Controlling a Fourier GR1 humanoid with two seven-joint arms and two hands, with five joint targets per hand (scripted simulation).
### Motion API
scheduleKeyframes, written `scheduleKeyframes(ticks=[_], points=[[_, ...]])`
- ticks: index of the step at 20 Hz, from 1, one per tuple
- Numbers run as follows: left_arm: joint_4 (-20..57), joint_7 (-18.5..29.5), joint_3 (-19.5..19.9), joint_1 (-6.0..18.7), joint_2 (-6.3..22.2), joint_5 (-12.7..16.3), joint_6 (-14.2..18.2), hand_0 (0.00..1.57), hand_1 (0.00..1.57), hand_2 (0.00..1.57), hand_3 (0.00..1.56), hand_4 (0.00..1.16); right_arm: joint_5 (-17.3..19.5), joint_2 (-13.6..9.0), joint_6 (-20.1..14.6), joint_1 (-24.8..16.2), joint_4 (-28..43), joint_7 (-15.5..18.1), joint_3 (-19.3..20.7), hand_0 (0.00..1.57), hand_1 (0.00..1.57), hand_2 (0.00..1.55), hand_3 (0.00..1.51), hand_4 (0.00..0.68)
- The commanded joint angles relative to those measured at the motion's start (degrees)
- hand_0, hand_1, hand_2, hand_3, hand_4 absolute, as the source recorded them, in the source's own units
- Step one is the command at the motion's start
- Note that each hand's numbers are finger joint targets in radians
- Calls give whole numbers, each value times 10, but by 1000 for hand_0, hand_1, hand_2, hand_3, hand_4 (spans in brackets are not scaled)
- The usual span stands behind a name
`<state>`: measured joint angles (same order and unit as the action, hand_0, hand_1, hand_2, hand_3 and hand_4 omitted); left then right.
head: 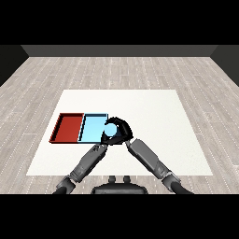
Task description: Pick the blue can and put it in the blue box
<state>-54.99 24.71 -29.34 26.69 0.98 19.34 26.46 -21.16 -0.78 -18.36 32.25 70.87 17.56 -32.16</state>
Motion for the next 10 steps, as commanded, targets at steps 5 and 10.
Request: scheduleKeyframes(ticks=[5,10], points=[[27,17,17,10,-9,18,-24,1571,1571,1516,1448,1097,8,8,22,-15,5,-4,17,0,0,0,0,0],[24,12,1,19,-9,5,11,1571,1571,1558,1487,1136,0,7,26,-42,-2,27,17,0,0,0,0,0]])
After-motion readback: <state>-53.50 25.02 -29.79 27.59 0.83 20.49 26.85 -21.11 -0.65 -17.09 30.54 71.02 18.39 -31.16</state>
